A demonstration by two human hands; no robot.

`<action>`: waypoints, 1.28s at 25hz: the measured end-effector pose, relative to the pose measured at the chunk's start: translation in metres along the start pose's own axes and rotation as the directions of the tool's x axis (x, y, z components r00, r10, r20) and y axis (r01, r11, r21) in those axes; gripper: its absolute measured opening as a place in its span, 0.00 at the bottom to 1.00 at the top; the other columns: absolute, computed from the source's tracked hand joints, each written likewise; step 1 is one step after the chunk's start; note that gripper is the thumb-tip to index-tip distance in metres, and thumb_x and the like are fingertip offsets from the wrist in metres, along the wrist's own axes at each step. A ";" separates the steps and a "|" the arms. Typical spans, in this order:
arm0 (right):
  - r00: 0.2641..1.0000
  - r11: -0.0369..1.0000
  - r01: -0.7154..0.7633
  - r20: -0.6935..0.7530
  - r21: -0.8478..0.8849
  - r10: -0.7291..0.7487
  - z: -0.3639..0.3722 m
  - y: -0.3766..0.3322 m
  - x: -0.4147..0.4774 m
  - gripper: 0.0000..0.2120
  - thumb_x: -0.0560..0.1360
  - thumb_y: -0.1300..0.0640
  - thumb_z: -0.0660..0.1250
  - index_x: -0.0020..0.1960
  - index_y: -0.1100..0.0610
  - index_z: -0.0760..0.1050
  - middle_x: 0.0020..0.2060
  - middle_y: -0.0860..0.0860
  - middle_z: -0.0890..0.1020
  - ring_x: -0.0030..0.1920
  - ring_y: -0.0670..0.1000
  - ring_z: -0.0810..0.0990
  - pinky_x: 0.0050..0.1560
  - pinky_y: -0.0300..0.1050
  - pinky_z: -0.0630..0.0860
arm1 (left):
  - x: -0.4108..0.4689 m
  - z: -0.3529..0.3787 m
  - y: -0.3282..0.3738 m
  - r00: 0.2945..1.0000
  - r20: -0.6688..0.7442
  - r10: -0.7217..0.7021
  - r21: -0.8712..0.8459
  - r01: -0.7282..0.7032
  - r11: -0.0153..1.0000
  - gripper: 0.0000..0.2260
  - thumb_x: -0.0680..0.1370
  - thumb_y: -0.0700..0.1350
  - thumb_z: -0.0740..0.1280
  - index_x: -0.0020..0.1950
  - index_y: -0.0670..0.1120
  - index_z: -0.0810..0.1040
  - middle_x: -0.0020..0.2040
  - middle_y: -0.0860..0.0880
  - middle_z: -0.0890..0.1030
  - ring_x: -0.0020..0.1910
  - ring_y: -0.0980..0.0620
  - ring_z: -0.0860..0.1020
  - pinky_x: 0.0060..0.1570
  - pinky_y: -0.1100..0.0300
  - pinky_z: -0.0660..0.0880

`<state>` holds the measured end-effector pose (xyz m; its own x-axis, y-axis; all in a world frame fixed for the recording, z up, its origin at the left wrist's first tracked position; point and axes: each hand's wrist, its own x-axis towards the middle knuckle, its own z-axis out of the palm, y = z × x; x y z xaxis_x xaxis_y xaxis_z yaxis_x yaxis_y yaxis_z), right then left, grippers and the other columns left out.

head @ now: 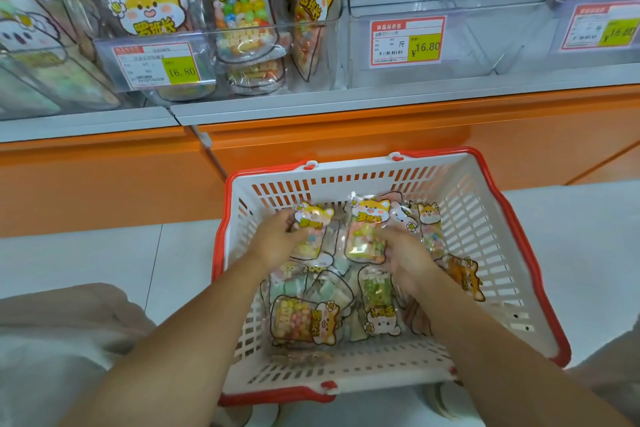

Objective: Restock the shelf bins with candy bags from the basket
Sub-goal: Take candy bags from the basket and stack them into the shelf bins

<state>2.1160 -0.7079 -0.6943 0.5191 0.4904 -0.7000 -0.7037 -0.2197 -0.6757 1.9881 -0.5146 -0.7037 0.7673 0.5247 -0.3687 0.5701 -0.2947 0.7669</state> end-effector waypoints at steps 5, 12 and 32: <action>0.995 1.000 0.009 0.094 0.021 -0.011 0.011 -0.012 -0.010 0.09 0.78 0.59 0.66 0.56 0.62 0.76 0.57 0.60 0.81 0.57 0.57 0.81 0.63 0.60 0.74 | -0.016 0.009 0.021 0.939 0.135 -0.317 -0.483 0.342 0.806 0.19 0.76 0.56 0.69 0.63 0.48 0.74 0.57 0.48 0.77 0.61 0.45 0.74 0.52 0.51 0.77; 0.997 0.965 -0.048 0.053 -0.257 0.063 0.035 0.009 -0.006 0.13 0.81 0.52 0.61 0.59 0.60 0.76 0.48 0.58 0.82 0.48 0.57 0.82 0.57 0.57 0.78 | -0.028 0.001 0.015 0.904 0.178 -0.388 -0.652 0.404 0.642 0.34 0.67 0.44 0.79 0.70 0.46 0.70 0.66 0.46 0.77 0.66 0.48 0.73 0.59 0.49 0.75; 0.962 0.785 0.251 0.057 -0.567 -0.266 0.033 -0.027 -0.025 0.14 0.73 0.54 0.73 0.56 0.56 0.77 0.52 0.44 0.73 0.55 0.48 0.72 0.51 0.41 0.68 | -0.034 0.010 0.015 0.881 0.358 -0.309 -0.639 0.473 0.607 0.42 0.66 0.45 0.79 0.76 0.45 0.63 0.61 0.48 0.81 0.61 0.54 0.77 0.49 0.52 0.79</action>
<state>2.1066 -0.6865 -0.6511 0.6595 0.5781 -0.4805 -0.1471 -0.5276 -0.8367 1.9734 -0.5443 -0.6851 0.6053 0.2670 -0.7499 0.5206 0.5799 0.6267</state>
